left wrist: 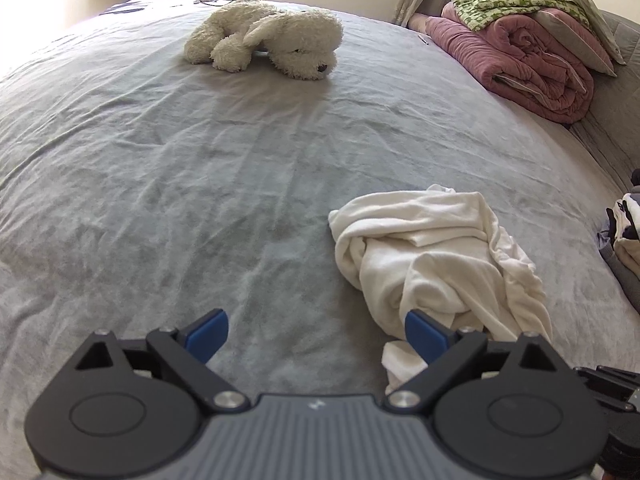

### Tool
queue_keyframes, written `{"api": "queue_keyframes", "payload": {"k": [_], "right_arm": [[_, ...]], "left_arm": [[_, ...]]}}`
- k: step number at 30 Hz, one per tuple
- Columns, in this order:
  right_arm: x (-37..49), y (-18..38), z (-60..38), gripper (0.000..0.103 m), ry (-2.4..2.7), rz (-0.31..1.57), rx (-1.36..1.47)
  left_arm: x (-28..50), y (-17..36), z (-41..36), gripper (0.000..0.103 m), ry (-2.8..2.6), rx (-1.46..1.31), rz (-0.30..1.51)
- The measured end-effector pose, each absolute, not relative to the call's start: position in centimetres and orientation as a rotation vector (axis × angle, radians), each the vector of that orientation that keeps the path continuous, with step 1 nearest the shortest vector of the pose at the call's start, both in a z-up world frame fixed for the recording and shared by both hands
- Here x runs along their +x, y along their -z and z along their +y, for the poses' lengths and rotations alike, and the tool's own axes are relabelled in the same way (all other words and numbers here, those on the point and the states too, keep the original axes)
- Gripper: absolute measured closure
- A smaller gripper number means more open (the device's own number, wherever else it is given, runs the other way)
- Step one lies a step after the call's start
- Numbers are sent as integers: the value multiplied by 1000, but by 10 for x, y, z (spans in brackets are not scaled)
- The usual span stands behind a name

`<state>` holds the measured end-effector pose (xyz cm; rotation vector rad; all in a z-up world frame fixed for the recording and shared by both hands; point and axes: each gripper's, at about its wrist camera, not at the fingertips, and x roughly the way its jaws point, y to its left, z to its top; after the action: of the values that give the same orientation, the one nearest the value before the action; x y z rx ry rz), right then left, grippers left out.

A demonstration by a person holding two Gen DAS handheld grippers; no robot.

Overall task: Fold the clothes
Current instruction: 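Grasp the white garment with the right gripper while the left gripper grasps another part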

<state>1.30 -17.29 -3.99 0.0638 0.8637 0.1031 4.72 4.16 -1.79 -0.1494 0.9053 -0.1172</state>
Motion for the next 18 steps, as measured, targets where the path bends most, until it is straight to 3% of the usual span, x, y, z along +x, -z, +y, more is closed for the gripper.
{"api": "queue_keyframes", "payload": {"k": [7, 18], "right_arm": [[3, 23, -209, 98, -36, 821, 113], [0, -4, -281, 103, 164, 712, 169]], "left_arm": [[48, 19, 27, 18, 179, -149, 899], [41, 29, -5, 20, 315, -69, 901]]}}
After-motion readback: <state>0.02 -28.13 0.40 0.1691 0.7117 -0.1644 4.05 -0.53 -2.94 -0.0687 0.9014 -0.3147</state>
